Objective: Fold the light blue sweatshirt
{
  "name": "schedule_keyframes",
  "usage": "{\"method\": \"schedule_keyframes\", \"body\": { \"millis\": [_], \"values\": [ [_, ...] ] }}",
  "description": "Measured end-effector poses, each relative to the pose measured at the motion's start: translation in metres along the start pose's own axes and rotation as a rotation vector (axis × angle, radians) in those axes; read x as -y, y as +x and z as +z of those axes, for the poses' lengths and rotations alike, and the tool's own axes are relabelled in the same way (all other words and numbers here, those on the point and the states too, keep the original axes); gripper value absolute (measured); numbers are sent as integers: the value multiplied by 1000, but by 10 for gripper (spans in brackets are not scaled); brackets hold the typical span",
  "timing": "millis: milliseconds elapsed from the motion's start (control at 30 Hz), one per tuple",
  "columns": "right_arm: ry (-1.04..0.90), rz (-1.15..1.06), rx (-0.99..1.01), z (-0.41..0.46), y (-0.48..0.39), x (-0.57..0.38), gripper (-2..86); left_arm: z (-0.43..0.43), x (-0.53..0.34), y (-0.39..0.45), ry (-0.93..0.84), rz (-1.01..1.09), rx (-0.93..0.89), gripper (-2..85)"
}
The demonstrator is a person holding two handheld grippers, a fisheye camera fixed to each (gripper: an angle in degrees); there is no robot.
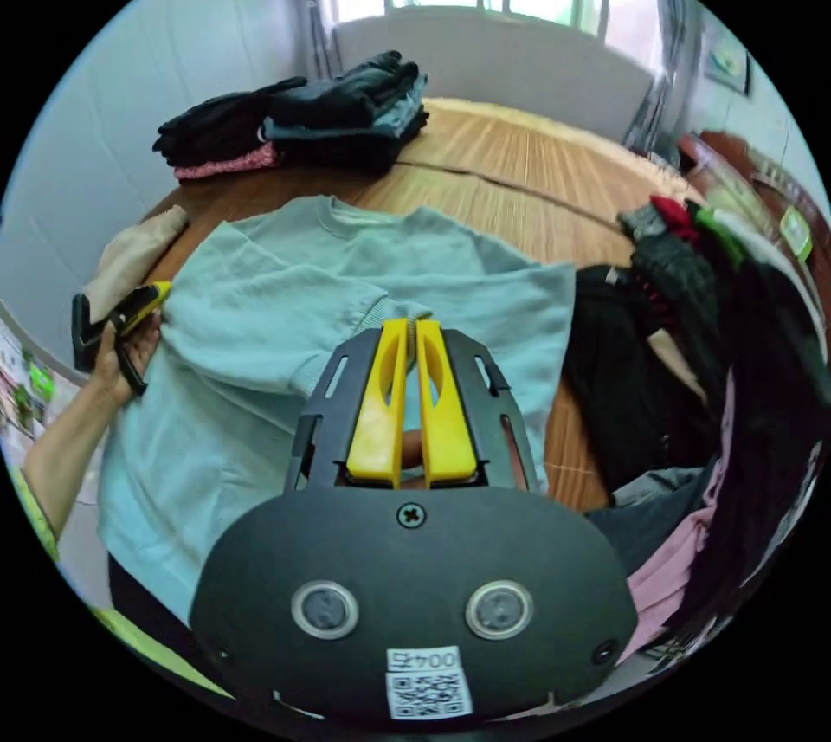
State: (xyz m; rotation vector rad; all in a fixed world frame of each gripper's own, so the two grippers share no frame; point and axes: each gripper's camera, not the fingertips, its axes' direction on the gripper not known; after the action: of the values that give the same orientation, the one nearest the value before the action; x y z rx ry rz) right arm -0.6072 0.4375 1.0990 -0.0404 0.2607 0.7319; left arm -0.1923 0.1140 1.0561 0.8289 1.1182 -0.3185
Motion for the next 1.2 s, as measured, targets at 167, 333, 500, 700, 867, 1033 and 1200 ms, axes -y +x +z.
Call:
{"method": "schedule_keyframes", "body": {
  "millis": [167,333,500,700,867,1033,1200],
  "values": [
    [-49,-159,-233,9,-39,-10,36,-15,-17,-27,91,10,-77,1],
    [-96,-32,-246,20,-41,-21,35,-16,-23,-37,88,4,-63,1],
    [188,40,-166,-25,-64,-37,7,-14,-27,-40,84,-15,-66,2],
    [-20,-6,6,20,-63,-38,26,-54,-25,28,277,87,98,2],
    [-32,11,17,25,-62,-36,24,46,37,121,-37,274,16,1],
    [-32,-46,-87,31,-85,-35,26,132,56,111,-193,241,281,1],
    [-28,-58,-115,39,-91,-33,30,103,53,96,-57,77,161,1]
  ]
}}
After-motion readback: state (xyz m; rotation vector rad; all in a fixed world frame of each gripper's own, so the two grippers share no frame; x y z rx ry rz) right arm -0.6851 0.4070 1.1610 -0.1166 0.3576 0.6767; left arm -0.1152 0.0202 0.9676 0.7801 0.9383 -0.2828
